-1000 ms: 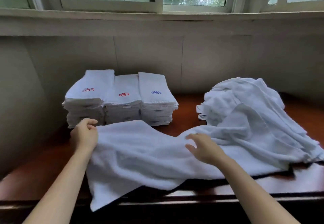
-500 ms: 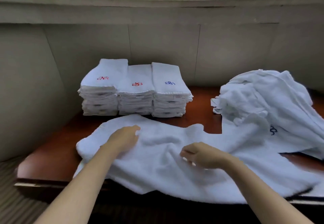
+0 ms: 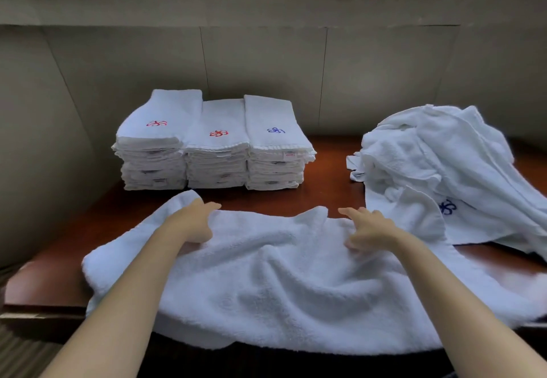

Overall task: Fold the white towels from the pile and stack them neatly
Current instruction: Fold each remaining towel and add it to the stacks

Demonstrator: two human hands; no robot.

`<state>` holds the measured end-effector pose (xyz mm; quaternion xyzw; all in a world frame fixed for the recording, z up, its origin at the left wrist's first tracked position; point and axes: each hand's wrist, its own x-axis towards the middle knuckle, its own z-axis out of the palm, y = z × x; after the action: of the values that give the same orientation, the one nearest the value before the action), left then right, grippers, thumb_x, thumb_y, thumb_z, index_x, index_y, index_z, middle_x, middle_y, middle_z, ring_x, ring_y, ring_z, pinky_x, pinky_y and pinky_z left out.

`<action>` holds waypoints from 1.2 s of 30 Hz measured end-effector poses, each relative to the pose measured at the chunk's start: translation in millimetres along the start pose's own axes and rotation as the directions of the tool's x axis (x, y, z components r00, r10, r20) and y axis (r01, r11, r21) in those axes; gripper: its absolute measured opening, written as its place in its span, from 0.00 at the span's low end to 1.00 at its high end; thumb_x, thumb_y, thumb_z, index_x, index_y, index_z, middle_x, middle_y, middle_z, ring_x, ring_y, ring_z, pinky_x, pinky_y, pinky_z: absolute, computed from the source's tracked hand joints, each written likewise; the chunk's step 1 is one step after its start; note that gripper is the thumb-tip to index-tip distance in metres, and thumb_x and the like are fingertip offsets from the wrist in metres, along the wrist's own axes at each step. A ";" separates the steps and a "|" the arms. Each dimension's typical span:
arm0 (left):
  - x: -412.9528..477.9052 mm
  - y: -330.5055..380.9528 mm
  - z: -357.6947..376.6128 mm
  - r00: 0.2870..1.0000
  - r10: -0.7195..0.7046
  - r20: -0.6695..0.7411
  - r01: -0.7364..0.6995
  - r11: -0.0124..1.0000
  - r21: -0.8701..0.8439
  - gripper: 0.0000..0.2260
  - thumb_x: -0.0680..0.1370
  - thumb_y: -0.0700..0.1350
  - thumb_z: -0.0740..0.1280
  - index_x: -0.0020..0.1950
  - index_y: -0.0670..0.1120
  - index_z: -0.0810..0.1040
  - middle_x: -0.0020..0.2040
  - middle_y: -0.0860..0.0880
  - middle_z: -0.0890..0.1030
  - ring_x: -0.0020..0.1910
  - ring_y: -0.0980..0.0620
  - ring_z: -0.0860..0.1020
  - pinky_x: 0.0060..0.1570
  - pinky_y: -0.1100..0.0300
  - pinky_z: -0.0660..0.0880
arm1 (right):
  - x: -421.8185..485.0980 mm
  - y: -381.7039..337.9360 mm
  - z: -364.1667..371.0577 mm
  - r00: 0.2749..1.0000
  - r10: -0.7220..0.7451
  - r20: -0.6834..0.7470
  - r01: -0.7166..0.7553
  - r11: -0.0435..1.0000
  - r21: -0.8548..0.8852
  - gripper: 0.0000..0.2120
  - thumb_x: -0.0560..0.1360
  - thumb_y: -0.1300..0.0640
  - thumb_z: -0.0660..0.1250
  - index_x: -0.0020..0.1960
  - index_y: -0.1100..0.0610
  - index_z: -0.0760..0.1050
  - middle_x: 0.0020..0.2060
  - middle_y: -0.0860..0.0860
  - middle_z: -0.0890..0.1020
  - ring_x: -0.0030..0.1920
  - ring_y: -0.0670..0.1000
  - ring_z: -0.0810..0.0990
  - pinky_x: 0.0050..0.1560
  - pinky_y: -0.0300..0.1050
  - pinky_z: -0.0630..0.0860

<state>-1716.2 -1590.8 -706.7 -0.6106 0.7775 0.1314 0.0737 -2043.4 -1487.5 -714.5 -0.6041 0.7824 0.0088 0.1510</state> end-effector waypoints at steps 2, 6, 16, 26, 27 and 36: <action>-1.4 -11.4 -6.8 0.997 -0.055 0.048 0.058 0.996 -0.071 0.32 0.74 0.32 0.58 0.76 0.54 0.59 0.67 0.43 0.68 0.51 0.44 0.76 0.39 0.57 0.75 | 0.9 3.7 -5.8 1.000 0.018 0.012 -0.018 0.999 -0.046 0.30 0.71 0.51 0.66 0.71 0.44 0.61 0.61 0.50 0.72 0.66 0.56 0.64 0.59 0.48 0.65; -9.1 -39.9 -15.6 0.976 -0.214 0.049 0.219 0.942 -0.256 0.33 0.69 0.34 0.62 0.72 0.53 0.65 0.44 0.42 0.81 0.32 0.47 0.78 0.29 0.63 0.72 | 2.1 4.8 -9.6 0.991 0.005 -0.135 -0.020 0.994 -0.108 0.07 0.71 0.56 0.65 0.49 0.51 0.73 0.42 0.47 0.72 0.56 0.55 0.72 0.45 0.44 0.64; -8.0 -66.9 -4.3 0.943 -0.332 0.011 0.299 0.835 -0.462 0.19 0.71 0.41 0.64 0.61 0.51 0.70 0.35 0.43 0.78 0.24 0.51 0.72 0.26 0.64 0.71 | 3.5 -8.7 -0.2 0.892 0.008 -0.451 0.025 0.997 0.069 0.09 0.70 0.67 0.58 0.46 0.56 0.68 0.43 0.51 0.71 0.43 0.55 0.72 0.38 0.44 0.66; -5.1 -80.6 4.6 0.866 -0.331 -0.375 0.280 0.942 -0.184 0.04 0.80 0.48 0.61 0.51 0.48 0.71 0.56 0.45 0.68 0.45 0.45 0.73 0.43 0.54 0.73 | 16.3 -14.6 17.3 0.854 0.065 -0.516 0.037 0.982 0.184 0.07 0.71 0.69 0.56 0.45 0.60 0.64 0.39 0.56 0.72 0.41 0.58 0.69 0.38 0.47 0.63; -6.4 -79.7 4.4 0.845 -0.323 -0.427 0.262 0.945 -0.196 0.04 0.81 0.47 0.60 0.50 0.47 0.69 0.58 0.44 0.66 0.44 0.44 0.72 0.43 0.52 0.72 | 18.6 -16.3 18.6 0.833 0.081 -0.548 0.046 0.976 0.214 0.06 0.70 0.70 0.56 0.44 0.61 0.64 0.39 0.57 0.73 0.40 0.58 0.69 0.37 0.47 0.63; -37.6 -56.4 -113.9 0.520 -0.332 -0.787 -0.107 0.889 -0.445 0.02 0.80 0.40 0.55 0.51 0.42 0.64 0.48 0.35 0.76 0.43 0.36 0.72 0.40 0.51 0.65 | 11.2 -29.9 -110.2 0.510 0.113 -0.853 0.414 0.837 0.358 0.03 0.74 0.70 0.58 0.46 0.66 0.69 0.41 0.64 0.75 0.43 0.62 0.72 0.38 0.46 0.59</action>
<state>-1647.2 -1601.7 -594.1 -0.6463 0.6200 -0.0151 -0.4445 -2042.4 -1527.8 -607.0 -0.5335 0.6666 -0.5124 -0.0917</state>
